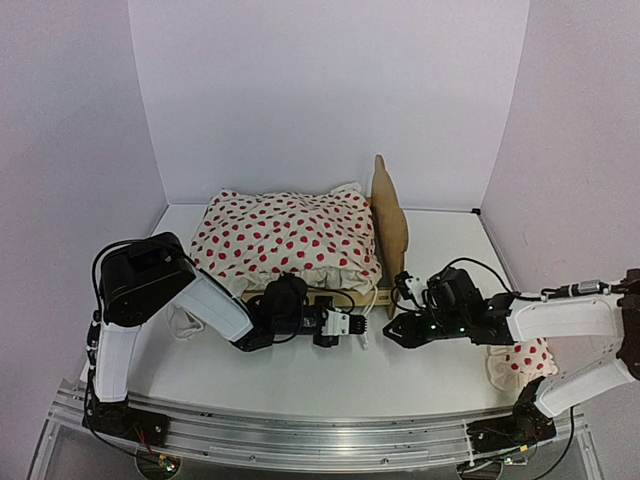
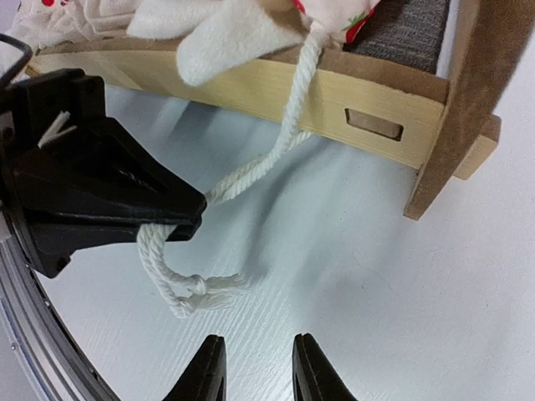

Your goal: Set up the pet bed

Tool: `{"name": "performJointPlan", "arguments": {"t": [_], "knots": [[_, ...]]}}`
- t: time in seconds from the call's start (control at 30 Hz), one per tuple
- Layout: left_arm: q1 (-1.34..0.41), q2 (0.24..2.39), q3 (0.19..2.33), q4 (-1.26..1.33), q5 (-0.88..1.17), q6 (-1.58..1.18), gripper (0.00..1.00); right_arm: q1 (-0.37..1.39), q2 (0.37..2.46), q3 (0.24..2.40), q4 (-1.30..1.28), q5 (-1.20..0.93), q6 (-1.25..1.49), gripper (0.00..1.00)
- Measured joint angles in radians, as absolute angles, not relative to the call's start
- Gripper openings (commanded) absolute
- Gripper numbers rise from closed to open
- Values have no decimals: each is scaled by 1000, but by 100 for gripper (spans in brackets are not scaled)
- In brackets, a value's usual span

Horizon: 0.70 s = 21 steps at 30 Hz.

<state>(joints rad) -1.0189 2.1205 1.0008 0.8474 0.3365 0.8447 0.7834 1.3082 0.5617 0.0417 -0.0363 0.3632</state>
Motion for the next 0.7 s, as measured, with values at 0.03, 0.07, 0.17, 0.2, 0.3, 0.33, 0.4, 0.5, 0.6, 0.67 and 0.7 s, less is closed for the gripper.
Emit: {"name": "performJointPlan", "arguments": {"t": [0.03, 0.07, 0.17, 0.2, 0.3, 0.33, 0.4, 0.5, 0.6, 0.67, 0.7], "knots": [[-1016, 2118, 1001, 848, 335, 826, 0, 783, 1325, 562, 53, -45, 356, 33], [-1013, 2115, 1001, 848, 335, 810, 0, 783, 1341, 561, 68, -55, 349, 34], [-1004, 2106, 1001, 848, 332, 773, 0, 784, 1377, 542, 137, -83, 340, 40], [-1001, 2104, 1001, 849, 331, 763, 0, 785, 1387, 531, 167, -92, 338, 42], [-995, 2101, 1001, 849, 328, 738, 0, 791, 1431, 499, 250, -110, 338, 43], [-994, 2101, 1001, 848, 328, 732, 0, 795, 1446, 494, 272, -114, 337, 43], [-994, 2101, 1001, 849, 328, 724, 0, 801, 1477, 492, 307, -119, 338, 43], [-994, 2101, 1001, 848, 328, 711, 0, 806, 1521, 492, 361, -127, 339, 43], [-994, 2101, 1001, 848, 328, 700, 0, 809, 1556, 493, 411, -125, 338, 43], [-994, 2101, 1001, 849, 328, 695, 0, 809, 1569, 493, 434, -115, 336, 41], [-994, 2101, 1001, 848, 329, 691, 0, 809, 1575, 493, 448, -108, 333, 40]]}}
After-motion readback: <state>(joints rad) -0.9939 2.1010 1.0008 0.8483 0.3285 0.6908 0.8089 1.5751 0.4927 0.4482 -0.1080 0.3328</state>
